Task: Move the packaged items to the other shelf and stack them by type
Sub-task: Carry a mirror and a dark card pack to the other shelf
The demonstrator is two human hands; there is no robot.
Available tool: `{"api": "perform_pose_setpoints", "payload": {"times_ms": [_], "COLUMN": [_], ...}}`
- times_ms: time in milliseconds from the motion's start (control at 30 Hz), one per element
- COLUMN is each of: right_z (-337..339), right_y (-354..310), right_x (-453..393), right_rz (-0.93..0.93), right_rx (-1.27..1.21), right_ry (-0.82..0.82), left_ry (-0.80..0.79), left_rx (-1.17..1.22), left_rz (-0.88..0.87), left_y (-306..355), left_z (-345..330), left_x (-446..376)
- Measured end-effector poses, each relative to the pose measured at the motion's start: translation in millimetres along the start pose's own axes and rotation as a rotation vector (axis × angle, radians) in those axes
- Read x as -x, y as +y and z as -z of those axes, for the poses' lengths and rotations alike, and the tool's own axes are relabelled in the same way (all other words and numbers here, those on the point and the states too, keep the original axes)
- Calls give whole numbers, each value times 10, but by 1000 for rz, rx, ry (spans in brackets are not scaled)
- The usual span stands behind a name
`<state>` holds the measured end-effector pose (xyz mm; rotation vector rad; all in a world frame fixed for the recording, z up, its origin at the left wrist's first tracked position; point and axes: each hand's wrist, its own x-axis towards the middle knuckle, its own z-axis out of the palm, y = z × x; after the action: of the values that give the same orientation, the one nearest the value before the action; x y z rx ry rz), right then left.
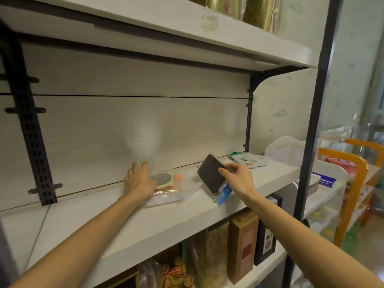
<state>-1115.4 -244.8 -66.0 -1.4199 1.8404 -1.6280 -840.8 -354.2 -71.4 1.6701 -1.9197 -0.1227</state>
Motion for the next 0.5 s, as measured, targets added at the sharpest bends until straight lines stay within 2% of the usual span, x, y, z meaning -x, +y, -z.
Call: {"api": "perform_pose_setpoints", "payload": {"times_ms": [100,167,300,433,500], "right_z": [83,131,141,-77,-277], "right_y": [96,152,136,4,-62], "right_x": [-171,-328,-669,-864,-893], "right_rz": [24,69,201,376,485], "right_rx": [-28,-35,-18,-55,14], "right_ry": [-16,-40,-136,-203,-210], "left_ry": [50,81,93,351,366], "left_rx": [-43,-36,-33,15,-21], "left_rz": [-136,-160,4,91,153], "left_y": [269,436,498,339,222], "left_z": [-37,-117,-226,-143,-60], "left_x": [-26,-74,-46,-25,21]}}
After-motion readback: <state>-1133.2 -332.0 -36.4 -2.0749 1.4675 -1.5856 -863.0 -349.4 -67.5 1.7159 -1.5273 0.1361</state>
